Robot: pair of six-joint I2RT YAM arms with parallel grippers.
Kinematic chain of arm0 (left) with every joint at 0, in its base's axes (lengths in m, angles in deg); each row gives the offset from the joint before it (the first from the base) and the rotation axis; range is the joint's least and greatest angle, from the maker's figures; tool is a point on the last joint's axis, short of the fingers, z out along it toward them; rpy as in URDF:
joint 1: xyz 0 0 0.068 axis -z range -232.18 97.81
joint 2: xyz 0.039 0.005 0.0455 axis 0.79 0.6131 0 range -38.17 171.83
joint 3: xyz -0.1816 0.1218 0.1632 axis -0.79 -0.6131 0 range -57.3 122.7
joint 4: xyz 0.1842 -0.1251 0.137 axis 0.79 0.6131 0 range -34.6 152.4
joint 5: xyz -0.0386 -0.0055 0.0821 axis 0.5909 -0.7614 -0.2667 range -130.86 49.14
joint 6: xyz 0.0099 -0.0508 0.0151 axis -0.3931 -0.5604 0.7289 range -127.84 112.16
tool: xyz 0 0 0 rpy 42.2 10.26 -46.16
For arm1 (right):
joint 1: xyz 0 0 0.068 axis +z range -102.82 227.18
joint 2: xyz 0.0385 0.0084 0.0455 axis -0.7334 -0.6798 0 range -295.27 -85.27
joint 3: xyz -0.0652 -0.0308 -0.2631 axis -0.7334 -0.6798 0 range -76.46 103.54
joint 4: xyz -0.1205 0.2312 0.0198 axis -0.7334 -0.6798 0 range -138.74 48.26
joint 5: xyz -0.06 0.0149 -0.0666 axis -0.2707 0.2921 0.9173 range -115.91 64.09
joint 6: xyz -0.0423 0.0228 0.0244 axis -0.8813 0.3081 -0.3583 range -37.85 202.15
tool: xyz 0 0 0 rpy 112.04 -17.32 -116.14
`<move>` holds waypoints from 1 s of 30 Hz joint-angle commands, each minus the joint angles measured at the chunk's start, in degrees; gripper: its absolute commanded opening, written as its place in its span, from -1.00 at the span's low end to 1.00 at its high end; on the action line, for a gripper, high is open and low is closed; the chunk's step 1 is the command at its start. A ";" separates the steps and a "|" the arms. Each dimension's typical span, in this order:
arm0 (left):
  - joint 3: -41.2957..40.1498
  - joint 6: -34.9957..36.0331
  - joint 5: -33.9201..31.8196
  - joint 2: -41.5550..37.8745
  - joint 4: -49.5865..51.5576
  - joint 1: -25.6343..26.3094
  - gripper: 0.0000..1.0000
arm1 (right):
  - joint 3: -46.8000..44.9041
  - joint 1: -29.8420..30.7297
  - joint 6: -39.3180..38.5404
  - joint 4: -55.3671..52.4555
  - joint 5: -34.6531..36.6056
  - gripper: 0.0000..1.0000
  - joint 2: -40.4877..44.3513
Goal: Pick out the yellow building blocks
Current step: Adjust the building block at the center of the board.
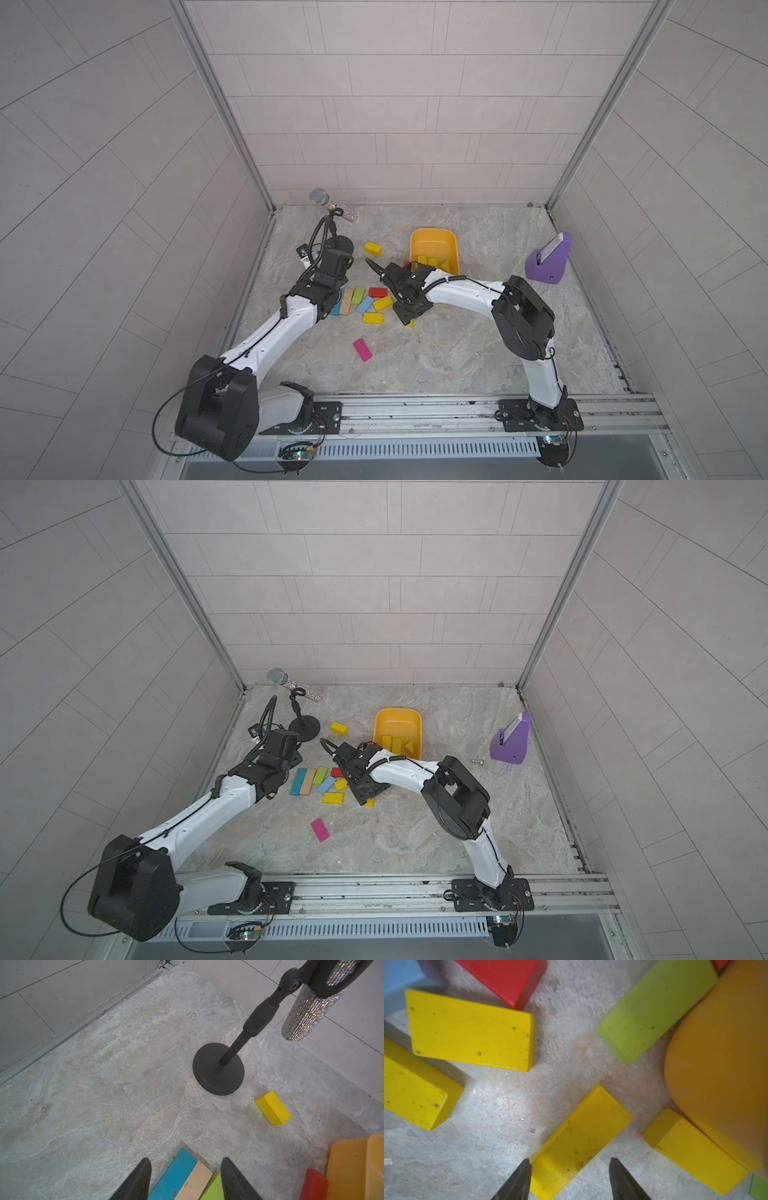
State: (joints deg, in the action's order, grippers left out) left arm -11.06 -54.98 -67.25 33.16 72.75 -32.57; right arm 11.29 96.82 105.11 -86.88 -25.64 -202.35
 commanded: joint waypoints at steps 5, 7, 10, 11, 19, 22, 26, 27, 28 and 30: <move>-0.82 -1.05 -1.98 -1.28 0.03 -0.34 0.17 | -0.67 -0.16 1.12 2.76 1.25 0.26 3.32; -0.84 -0.94 -2.30 -1.28 -0.03 -0.37 0.17 | -0.17 -0.25 1.21 1.86 1.46 0.26 2.38; -0.80 -0.86 -2.44 -1.32 0.06 -0.37 0.17 | -0.01 -0.34 1.30 0.72 1.81 0.26 1.35; -0.82 -0.85 -2.44 -1.37 0.06 -0.37 0.17 | -0.10 -0.42 1.25 0.67 1.96 0.26 1.25; -0.84 -0.90 -2.44 -1.11 -0.12 -0.55 0.17 | -0.38 -0.69 1.19 0.67 2.39 0.26 0.72; -0.89 -0.90 -2.41 -1.10 -0.11 -0.58 0.17 | -0.30 -0.69 1.12 0.61 2.10 0.26 0.40; -1.02 -1.01 -2.31 -1.10 -0.09 -0.57 0.17 | -0.03 -0.69 0.86 0.19 1.77 0.26 -0.37; -1.06 -0.93 -2.35 -1.13 -0.12 -0.59 0.17 | -0.03 -0.69 0.86 -0.01 1.76 0.26 -0.58; -1.06 -0.88 -2.44 -1.16 -0.12 -0.62 0.17 | -0.11 -0.69 0.78 -0.11 1.73 0.26 -0.70; -1.00 -0.85 -2.67 -1.20 -0.03 -0.64 0.17 | -0.28 -0.68 0.46 -0.42 1.86 0.26 -0.78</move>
State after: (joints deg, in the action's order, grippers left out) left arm -11.48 -54.98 -67.99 33.05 72.70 -32.83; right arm 10.67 96.23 105.53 -85.29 -24.41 -202.07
